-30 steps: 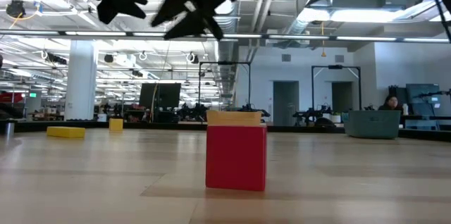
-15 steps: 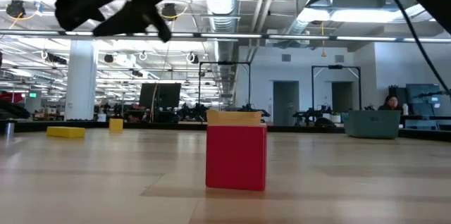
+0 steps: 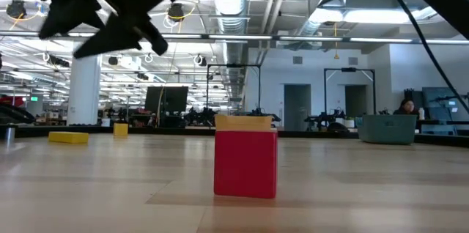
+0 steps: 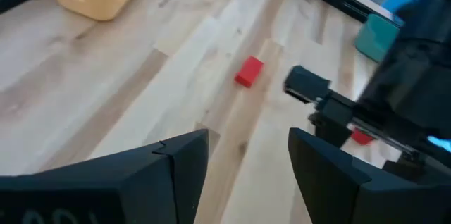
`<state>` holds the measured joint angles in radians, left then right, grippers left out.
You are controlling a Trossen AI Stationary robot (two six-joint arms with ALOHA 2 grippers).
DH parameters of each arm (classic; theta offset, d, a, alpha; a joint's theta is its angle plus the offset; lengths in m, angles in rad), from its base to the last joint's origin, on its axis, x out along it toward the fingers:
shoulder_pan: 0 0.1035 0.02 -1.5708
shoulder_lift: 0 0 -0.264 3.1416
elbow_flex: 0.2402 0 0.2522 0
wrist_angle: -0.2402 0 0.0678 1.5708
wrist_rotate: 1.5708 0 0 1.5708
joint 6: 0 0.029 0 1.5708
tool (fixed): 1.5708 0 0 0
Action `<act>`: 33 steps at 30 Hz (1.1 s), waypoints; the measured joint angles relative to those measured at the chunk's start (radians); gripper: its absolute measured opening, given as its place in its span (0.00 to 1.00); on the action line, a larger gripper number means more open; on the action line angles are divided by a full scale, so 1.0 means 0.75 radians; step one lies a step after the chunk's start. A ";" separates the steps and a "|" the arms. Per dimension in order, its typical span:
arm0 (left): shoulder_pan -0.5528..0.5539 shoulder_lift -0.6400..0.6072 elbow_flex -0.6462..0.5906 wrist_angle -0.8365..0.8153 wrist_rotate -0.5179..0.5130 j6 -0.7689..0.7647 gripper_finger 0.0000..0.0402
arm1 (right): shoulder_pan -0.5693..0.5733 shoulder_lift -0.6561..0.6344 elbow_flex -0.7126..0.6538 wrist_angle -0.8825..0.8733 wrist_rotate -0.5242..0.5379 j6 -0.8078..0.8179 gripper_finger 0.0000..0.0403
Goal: Sort & place blocks by color
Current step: Put the bottom yellow block into the yellow bin
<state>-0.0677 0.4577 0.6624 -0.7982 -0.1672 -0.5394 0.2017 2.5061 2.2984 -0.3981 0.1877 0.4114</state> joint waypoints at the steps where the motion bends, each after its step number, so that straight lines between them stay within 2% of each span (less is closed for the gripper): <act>1: 0.000 0.008 0.000 0.001 -0.014 -0.007 0.45 | 0.002 -0.003 0.000 -0.044 0.002 0.000 0.57; 9: -0.001 0.073 0.000 0.002 -0.023 0.004 0.45 | 0.043 -0.015 -0.001 -0.252 0.015 0.001 0.57; 20: -0.001 0.196 0.000 0.010 -0.002 0.144 0.45 | 0.103 -0.016 -0.001 -0.275 0.023 0.080 0.57; 33: -0.015 0.201 0.000 0.099 0.084 0.172 0.45 | 0.088 -0.016 -0.001 -0.291 0.023 0.038 0.57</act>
<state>-0.0793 0.6083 0.6624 -0.7239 -0.1040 -0.4102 0.2674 2.4939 2.2974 -0.6161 0.2050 0.4402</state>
